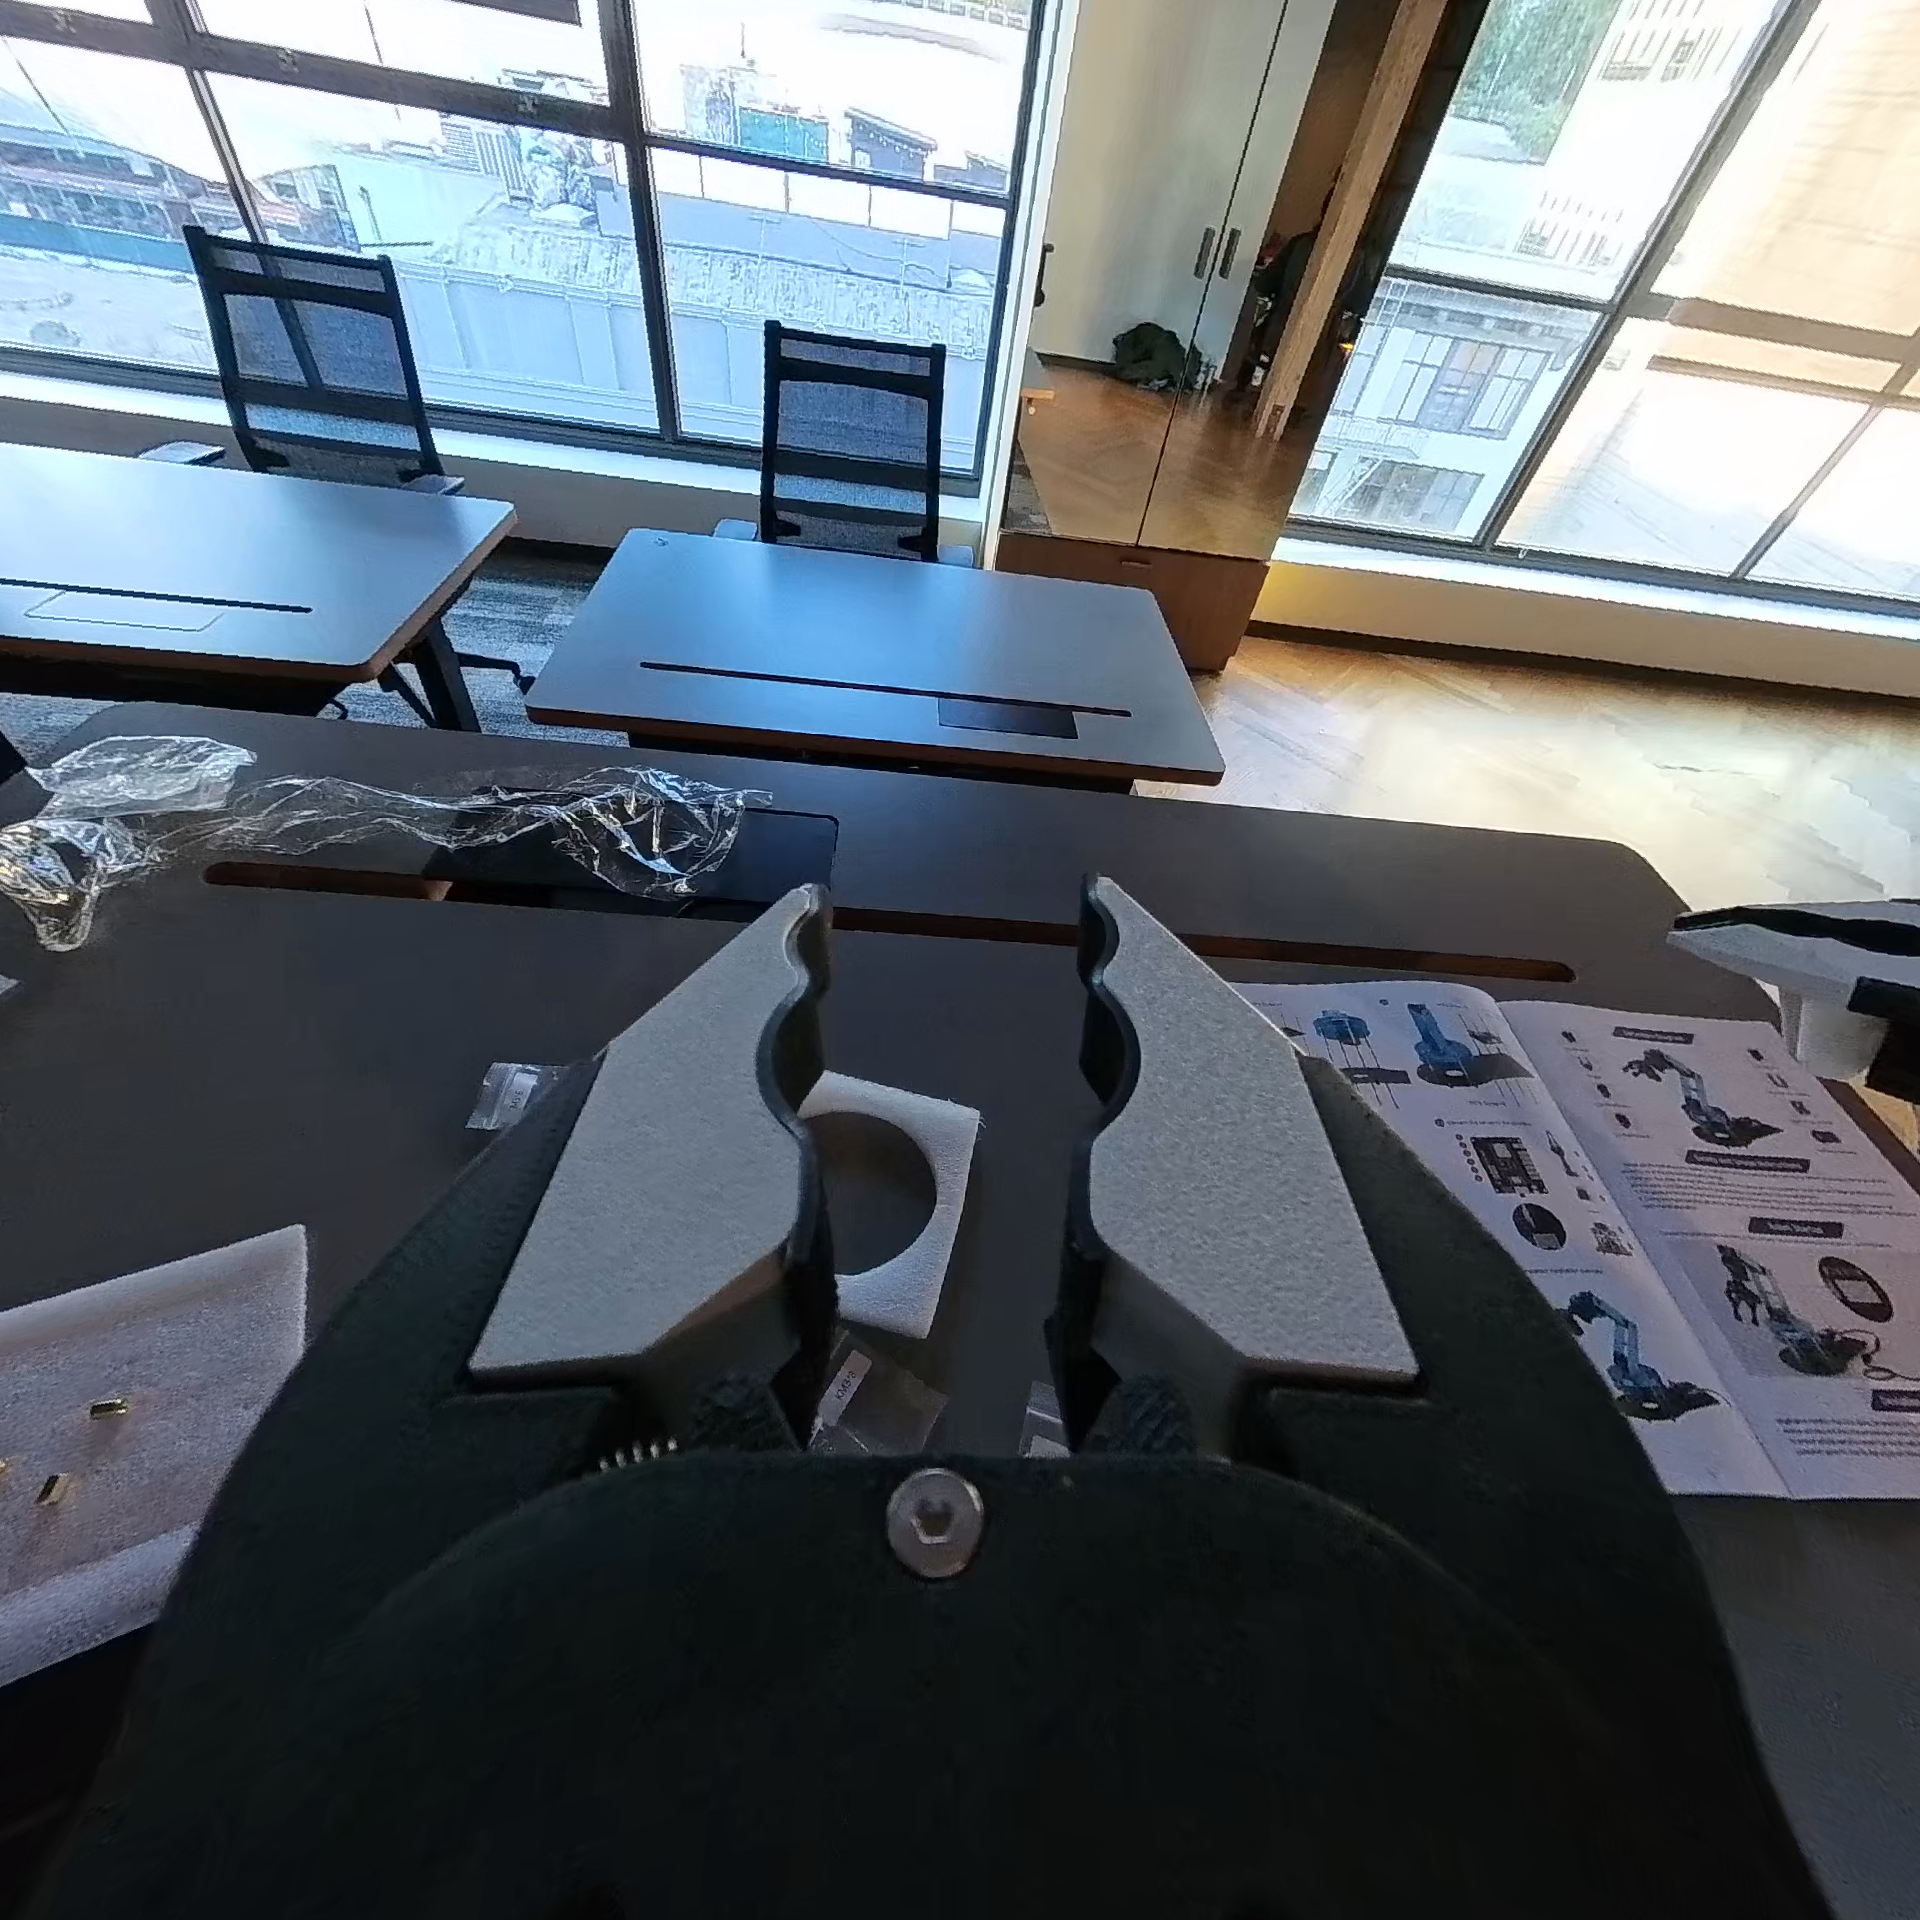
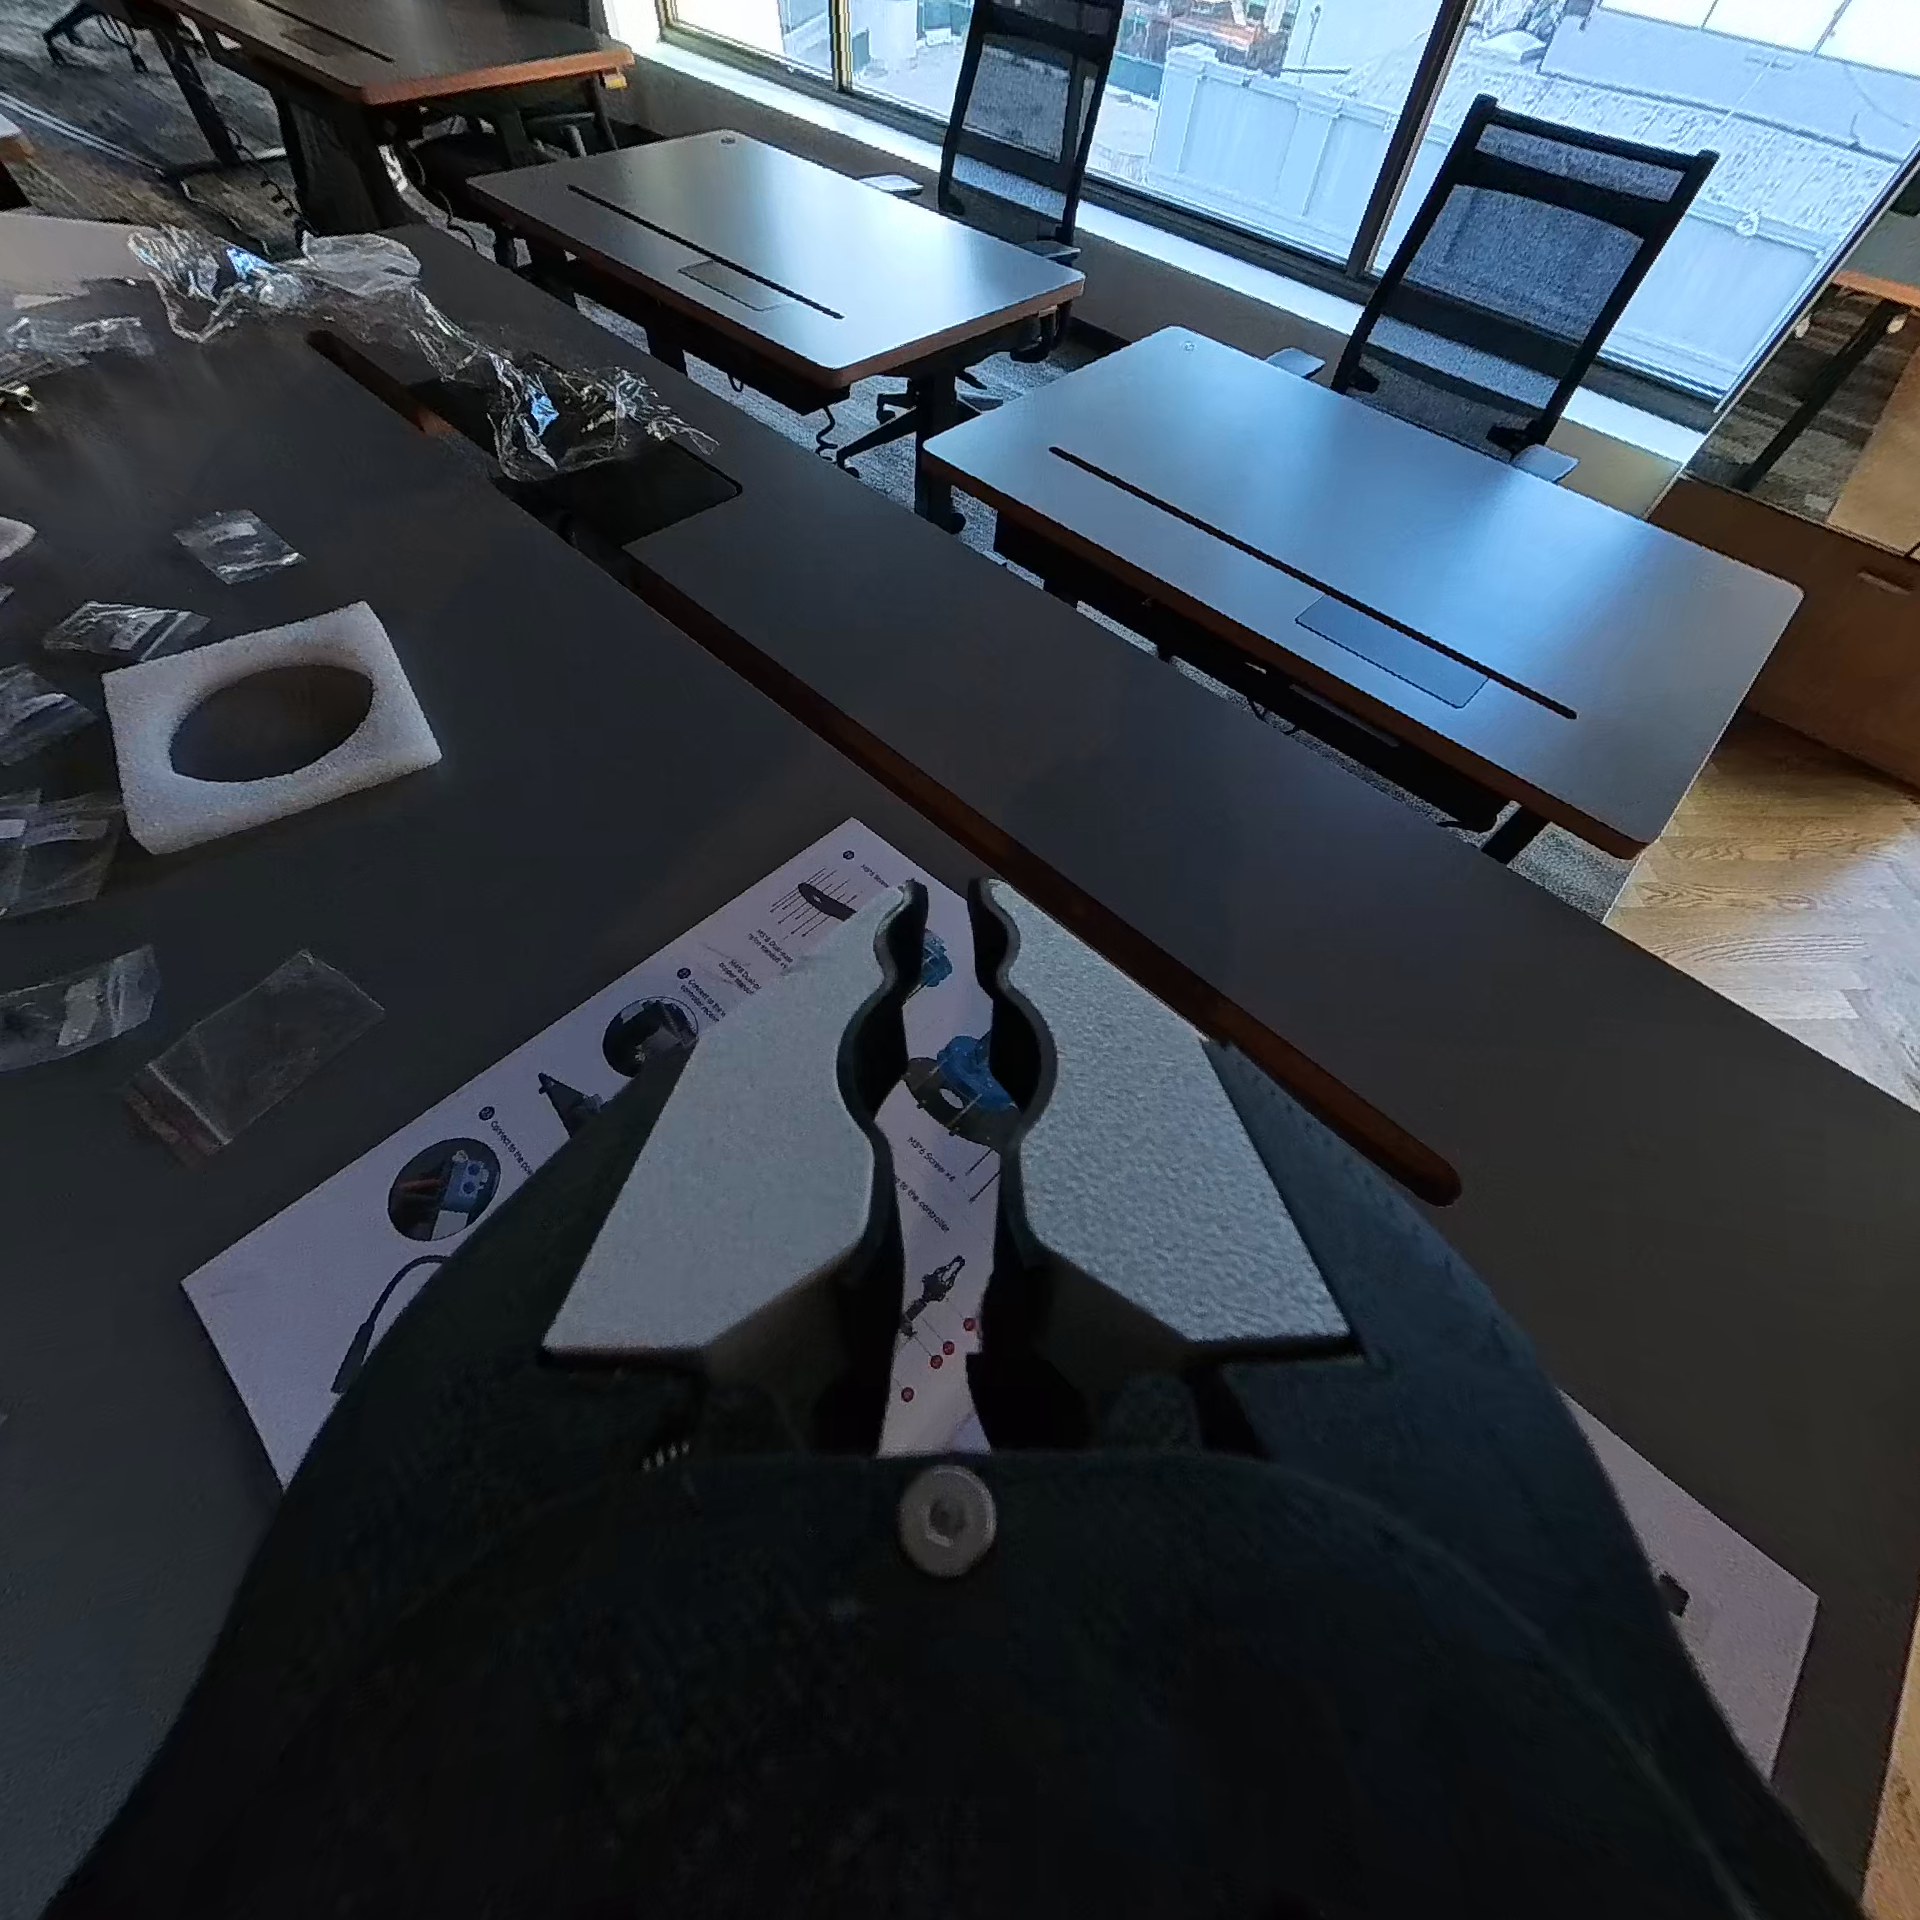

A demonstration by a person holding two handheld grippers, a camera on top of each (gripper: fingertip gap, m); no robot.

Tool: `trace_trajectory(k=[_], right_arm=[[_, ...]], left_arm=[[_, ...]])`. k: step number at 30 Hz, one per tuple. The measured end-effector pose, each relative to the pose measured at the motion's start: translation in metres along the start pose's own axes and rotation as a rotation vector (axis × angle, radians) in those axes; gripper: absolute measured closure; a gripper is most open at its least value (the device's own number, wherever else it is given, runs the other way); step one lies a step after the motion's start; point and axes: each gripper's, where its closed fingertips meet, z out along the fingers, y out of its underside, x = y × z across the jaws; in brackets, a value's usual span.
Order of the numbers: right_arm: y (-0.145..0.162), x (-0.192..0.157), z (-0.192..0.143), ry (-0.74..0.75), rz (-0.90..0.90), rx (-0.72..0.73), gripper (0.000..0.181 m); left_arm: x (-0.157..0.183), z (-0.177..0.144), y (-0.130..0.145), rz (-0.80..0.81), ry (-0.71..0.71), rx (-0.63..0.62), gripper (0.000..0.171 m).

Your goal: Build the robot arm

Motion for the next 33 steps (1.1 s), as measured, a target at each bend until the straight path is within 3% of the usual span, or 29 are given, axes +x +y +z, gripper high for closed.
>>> trace_trajectory(k=[21,33], right_arm=[[0.002,-0.006,0.004,-0.022,-0.007,-0.007,0.173],[0.003,-0.019,0.009,-0.024,-0.098,-0.023,0.181]], left_arm=[[-0.003,0.0,0.002,-0.003,-0.002,-0.015,0.125],[-0.023,-0.021,-0.001,-0.029,-0.04,0.0,0.126]])
